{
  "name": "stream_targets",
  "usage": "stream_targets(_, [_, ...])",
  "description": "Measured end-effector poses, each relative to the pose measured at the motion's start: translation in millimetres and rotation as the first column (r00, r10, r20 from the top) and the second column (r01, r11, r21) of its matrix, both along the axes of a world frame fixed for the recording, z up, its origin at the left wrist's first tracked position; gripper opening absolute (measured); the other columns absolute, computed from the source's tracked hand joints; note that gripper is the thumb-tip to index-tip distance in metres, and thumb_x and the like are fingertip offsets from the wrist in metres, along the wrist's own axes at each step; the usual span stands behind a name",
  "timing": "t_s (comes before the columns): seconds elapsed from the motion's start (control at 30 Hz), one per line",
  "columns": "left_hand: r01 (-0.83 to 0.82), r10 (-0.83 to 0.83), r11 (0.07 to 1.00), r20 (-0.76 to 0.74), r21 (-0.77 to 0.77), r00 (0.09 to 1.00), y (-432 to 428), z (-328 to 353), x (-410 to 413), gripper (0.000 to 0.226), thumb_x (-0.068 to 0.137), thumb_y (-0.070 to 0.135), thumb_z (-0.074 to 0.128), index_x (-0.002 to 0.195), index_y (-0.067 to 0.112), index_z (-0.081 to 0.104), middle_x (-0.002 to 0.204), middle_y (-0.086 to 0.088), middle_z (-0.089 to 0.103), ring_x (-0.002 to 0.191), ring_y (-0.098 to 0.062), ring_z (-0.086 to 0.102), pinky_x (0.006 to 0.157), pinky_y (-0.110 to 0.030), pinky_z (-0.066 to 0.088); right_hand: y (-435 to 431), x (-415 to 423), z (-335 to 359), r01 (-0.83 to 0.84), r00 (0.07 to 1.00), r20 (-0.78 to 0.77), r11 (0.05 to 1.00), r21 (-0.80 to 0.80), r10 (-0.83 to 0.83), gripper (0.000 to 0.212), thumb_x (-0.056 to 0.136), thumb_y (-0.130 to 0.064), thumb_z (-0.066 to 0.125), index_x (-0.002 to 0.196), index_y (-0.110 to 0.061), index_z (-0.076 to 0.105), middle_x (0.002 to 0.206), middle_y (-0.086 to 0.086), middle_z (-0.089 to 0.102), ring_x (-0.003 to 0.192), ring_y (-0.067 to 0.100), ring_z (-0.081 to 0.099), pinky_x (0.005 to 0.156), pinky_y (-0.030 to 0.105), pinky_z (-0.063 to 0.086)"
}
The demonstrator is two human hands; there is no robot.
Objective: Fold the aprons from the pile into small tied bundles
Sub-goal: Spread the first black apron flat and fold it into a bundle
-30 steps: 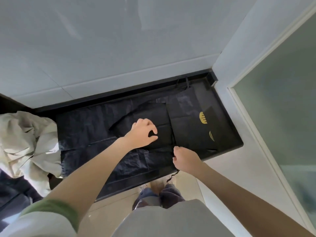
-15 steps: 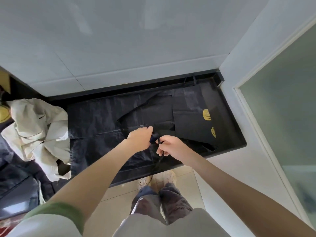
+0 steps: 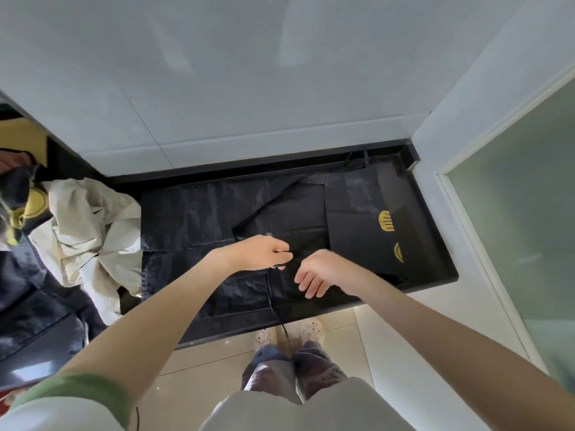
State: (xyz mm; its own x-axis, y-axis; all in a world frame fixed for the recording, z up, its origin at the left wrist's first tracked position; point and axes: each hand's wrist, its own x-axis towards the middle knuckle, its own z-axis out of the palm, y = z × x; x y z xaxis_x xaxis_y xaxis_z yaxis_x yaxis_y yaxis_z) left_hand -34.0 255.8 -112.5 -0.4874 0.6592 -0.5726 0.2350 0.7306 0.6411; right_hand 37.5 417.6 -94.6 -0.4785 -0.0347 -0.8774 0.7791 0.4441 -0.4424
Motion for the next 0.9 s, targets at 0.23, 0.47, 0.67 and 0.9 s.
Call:
stream_targets(0.23, [0.198, -0.194, 0.971, 0.037, -0.134, 0.980, 4, 0, -5, 0.033, 0.099, 0.030, 0.040, 0.070, 0.022, 0.054, 0.079, 0.007, 0.061, 0.066, -0.006, 0.051, 0.065, -0.022, 0.037, 36, -27, -25, -0.271, 0.813, -0.312, 0.794, 0.545, 0.492, 0.026, 0.096, -0.017, 0.049, 0.122, -0.021, 0.046, 0.095, 0.005, 0.062, 0.083, 0.022, 0.063, 0.078, 0.037, 0.054])
stream_targets(0.47, [0.108, -0.117, 0.983, -0.053, -0.146, 0.992, 5, -2, -18, 0.031, 0.101, 0.024, 0.041, 0.073, 0.013, 0.047, 0.070, 0.006, 0.048, 0.063, -0.006, 0.042, 0.059, -0.020, 0.033, 5, -27, -58, -0.272, 0.785, -0.300, 0.736, 0.620, 0.542, 0.020, 0.099, -0.019, 0.039, 0.114, -0.006, 0.040, 0.092, 0.013, 0.061, 0.082, 0.032, 0.060, 0.064, 0.035, 0.041])
stream_targets(0.67, [-0.131, 0.137, 0.981, 0.036, -0.143, 0.990, -4, -14, -20, 0.028, 0.102, 0.028, 0.041, 0.083, 0.014, 0.056, 0.081, -0.001, 0.060, 0.070, -0.015, 0.055, 0.072, -0.030, 0.051, 16, -36, -24, 0.228, 0.732, -0.673, 0.893, 0.389, 0.106, 0.027, 0.101, -0.040, 0.038, 0.098, -0.013, 0.043, 0.067, 0.003, 0.057, 0.051, 0.017, 0.054, 0.044, 0.027, 0.042])
stream_targets(0.9, [0.030, -0.011, 0.938, 0.055, -0.346, 0.998, -5, -20, -21, 0.027, 0.103, 0.025, 0.037, 0.096, 0.009, 0.057, 0.088, -0.003, 0.063, 0.078, -0.018, 0.060, 0.068, -0.023, 0.046, 73, -50, 2, 0.795, 0.384, -0.577, 0.576, -0.191, -0.721, 0.046, 0.103, -0.037, 0.036, 0.072, -0.008, 0.055, 0.047, 0.008, 0.054, 0.032, 0.016, 0.043, 0.037, 0.021, 0.038])
